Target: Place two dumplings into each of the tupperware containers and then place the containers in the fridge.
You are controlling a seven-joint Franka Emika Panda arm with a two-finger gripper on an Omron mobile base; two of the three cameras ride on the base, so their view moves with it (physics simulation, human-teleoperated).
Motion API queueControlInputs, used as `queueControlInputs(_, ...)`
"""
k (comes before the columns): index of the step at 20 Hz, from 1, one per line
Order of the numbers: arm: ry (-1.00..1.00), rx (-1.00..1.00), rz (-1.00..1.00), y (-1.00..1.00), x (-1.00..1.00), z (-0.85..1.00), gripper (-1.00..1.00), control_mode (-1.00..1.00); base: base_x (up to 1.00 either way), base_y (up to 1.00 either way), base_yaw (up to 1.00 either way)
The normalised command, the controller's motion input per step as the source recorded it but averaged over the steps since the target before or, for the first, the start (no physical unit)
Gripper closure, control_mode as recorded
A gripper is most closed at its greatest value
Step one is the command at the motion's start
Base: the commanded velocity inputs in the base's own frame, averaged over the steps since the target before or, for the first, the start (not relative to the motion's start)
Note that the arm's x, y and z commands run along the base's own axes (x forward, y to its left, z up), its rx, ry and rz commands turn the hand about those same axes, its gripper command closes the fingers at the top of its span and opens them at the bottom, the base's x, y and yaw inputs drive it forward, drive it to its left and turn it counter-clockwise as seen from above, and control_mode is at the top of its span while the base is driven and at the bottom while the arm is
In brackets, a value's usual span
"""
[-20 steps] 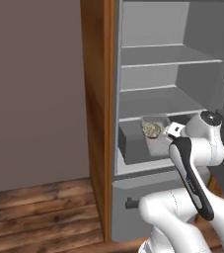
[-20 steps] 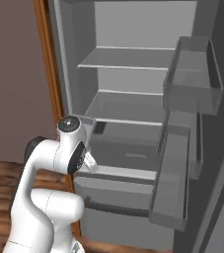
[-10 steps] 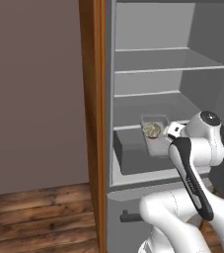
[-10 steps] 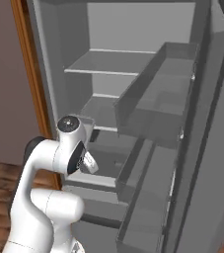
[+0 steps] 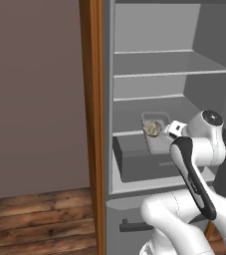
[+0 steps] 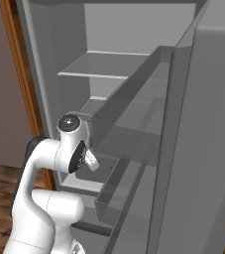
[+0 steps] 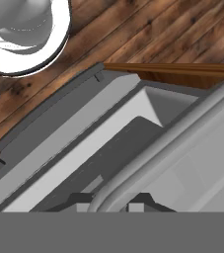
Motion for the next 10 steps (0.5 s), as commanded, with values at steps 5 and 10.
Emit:
queueControlInputs(5, 0.00, -0.08, -0.07, -0.26, 0.53, 0.04, 1.00, -1.00, 0.00, 0.00, 0.00)
queueControlInputs(10, 0.01, -0.03, -0.19, -0.41, 0.64, 0.11, 1.00, -1.00, 0.00, 0.00, 0.00)
